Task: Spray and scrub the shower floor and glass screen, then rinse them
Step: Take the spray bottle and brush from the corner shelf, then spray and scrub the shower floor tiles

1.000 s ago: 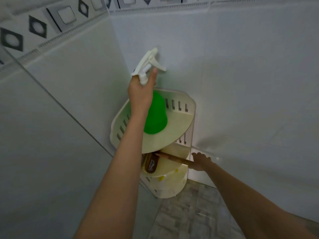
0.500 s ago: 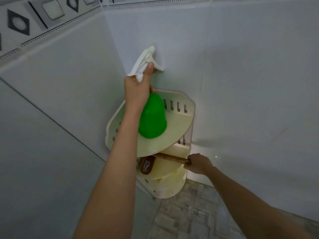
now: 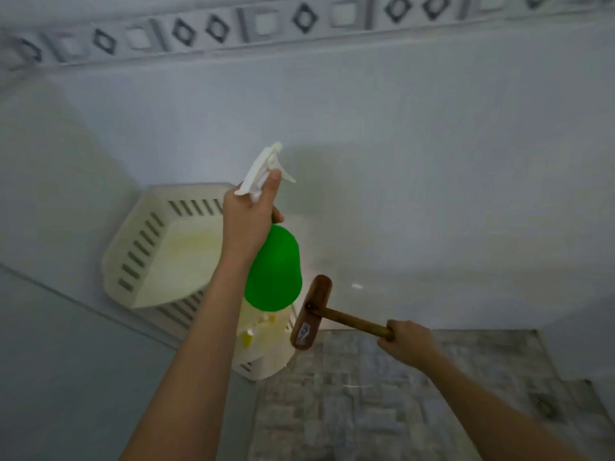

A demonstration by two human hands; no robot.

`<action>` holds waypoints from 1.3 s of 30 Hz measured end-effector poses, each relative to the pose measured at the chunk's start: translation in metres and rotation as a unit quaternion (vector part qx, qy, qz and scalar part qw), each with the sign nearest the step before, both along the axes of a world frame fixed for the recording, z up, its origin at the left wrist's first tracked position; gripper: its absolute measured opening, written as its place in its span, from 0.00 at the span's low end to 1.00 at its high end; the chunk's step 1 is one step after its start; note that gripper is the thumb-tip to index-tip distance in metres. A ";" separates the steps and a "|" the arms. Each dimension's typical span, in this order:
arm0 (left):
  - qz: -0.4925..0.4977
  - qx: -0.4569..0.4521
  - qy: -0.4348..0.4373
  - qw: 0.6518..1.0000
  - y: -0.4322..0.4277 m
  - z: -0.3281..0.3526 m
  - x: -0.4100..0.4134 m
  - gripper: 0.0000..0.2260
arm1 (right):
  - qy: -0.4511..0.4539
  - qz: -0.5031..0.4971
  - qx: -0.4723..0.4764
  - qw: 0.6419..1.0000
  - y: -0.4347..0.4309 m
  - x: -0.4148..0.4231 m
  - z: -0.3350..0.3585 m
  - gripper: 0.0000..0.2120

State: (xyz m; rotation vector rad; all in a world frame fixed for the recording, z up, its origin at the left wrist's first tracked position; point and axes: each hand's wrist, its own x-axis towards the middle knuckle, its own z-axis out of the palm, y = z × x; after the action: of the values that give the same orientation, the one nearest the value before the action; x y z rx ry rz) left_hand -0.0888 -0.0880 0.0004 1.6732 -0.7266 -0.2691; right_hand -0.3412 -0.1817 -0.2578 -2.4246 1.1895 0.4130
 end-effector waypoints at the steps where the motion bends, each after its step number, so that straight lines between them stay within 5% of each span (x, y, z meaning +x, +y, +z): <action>1: -0.021 0.016 0.006 1.000 -0.004 -0.010 -0.020 0.15 | 0.007 -0.032 0.010 0.999 0.004 -0.033 -0.007 0.12; 8: -0.181 0.099 0.029 0.978 -0.026 -0.117 -0.140 0.10 | 0.039 -0.229 0.063 0.971 0.027 -0.204 -0.067 0.12; 17: -0.358 0.189 0.048 0.913 -0.086 -0.402 -0.290 0.07 | 0.058 -0.455 0.090 0.884 0.028 -0.322 -0.266 0.14; 24: -0.508 0.310 -0.030 0.803 -0.133 -0.636 -0.360 0.07 | 0.022 -0.610 0.065 0.790 0.003 -0.382 -0.460 0.14; 29: -0.574 0.317 -0.111 0.747 -0.161 -0.749 -0.393 0.12 | -0.055 -0.682 0.038 0.728 -0.013 -0.417 -0.554 0.16; 34: -0.619 0.298 -0.165 0.708 -0.174 -0.807 -0.423 0.17 | -0.104 -0.681 0.028 0.724 -0.029 -0.453 -0.602 0.15; 39: -0.632 0.298 -0.220 0.681 -0.154 -0.825 -0.432 0.27 | -0.078 -0.615 0.003 0.785 -0.022 -0.473 -0.599 0.11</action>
State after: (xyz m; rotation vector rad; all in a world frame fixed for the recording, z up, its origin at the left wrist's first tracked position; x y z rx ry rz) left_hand -0.5204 -0.2419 -0.8251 1.5175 -2.3372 -1.2002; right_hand -0.8147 -0.2036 -0.8573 -1.1504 2.2787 -0.2012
